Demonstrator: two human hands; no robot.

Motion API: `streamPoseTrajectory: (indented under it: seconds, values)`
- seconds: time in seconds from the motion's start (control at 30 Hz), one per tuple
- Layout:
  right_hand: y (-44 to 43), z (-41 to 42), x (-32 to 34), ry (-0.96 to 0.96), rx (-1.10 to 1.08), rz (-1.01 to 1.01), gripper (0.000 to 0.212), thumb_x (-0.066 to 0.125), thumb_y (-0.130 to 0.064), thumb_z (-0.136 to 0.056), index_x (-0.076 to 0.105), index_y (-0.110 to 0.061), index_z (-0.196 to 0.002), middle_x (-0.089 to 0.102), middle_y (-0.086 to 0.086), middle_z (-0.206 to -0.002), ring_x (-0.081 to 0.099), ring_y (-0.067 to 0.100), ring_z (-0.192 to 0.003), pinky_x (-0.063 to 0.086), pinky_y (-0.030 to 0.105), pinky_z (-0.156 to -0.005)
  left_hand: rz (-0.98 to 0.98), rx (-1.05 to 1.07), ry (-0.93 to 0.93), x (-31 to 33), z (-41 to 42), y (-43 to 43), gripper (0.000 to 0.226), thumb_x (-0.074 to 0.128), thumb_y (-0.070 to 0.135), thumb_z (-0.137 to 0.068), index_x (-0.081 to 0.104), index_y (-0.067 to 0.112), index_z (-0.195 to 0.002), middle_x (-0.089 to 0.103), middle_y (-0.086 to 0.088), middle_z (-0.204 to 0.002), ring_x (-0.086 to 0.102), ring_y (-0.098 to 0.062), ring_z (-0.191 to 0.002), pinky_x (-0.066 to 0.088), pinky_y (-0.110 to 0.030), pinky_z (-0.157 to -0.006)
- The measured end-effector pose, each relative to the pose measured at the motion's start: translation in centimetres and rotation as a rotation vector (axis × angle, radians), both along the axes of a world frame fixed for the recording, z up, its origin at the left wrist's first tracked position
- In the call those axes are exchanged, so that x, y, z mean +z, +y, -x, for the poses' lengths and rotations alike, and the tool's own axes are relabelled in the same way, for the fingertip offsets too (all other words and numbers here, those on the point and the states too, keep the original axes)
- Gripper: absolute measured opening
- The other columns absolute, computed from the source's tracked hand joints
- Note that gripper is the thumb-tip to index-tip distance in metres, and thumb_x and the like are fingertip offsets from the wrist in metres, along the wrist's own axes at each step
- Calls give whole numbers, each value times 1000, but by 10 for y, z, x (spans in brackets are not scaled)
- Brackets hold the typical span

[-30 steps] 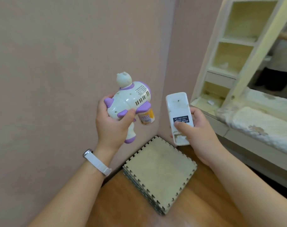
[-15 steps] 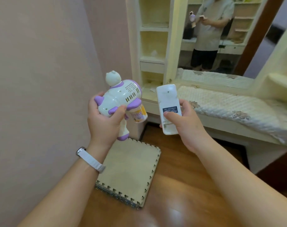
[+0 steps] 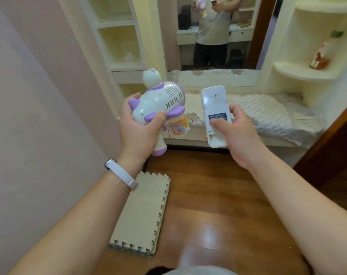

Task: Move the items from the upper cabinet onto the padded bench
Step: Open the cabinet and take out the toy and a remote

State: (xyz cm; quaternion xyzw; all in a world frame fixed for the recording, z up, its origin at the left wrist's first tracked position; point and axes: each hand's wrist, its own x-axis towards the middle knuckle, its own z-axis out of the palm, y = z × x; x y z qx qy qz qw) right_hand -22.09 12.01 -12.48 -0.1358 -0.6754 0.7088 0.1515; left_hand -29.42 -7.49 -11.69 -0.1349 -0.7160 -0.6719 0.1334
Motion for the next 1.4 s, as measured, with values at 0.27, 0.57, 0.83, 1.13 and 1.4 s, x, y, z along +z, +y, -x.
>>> streamPoseTrajectory:
  seconds: [0.27,0.57,0.83,1.13,1.4]
  values:
    - [52,41,-21,-43,-82,45,31,63,-9,-86,53,-25,-111,67,7,-104,68,30,-93,58,52,-82,35,-30,-19,-14,51,54,52,79,12,-76,49,27,-116,60,7,-107,67,-4,-90,55,-21,-59]
    - [77,152,-49,-122,-113,5,35,63,-10,-87,52,-24,-117,69,3,-100,69,21,-87,58,36,-69,3,17,-64,-49,178,75,50,78,11,-76,50,26,-115,60,13,-104,65,3,-87,52,-17,-63]
    - [88,287,-48,-173,-131,-76,31,64,-11,-87,51,-26,-111,69,10,-104,71,32,-89,60,49,-77,-42,-37,-135,-60,312,87,48,77,7,-78,49,21,-115,61,11,-99,67,3,-80,55,-20,-58]
    - [105,386,-65,-221,-145,-69,29,65,-12,-87,52,-30,-106,69,12,-102,71,35,-88,59,52,-77,-35,-68,-153,-65,398,103,49,78,4,-76,51,22,-112,59,14,-98,65,7,-79,49,-10,-53]
    - [141,456,-94,-263,-86,-26,31,64,-10,-88,52,-24,-112,68,10,-98,69,26,-83,57,37,-66,-14,-44,-236,-83,456,137,49,75,-3,-78,51,21,-113,60,14,-96,65,9,-69,49,-11,-53]
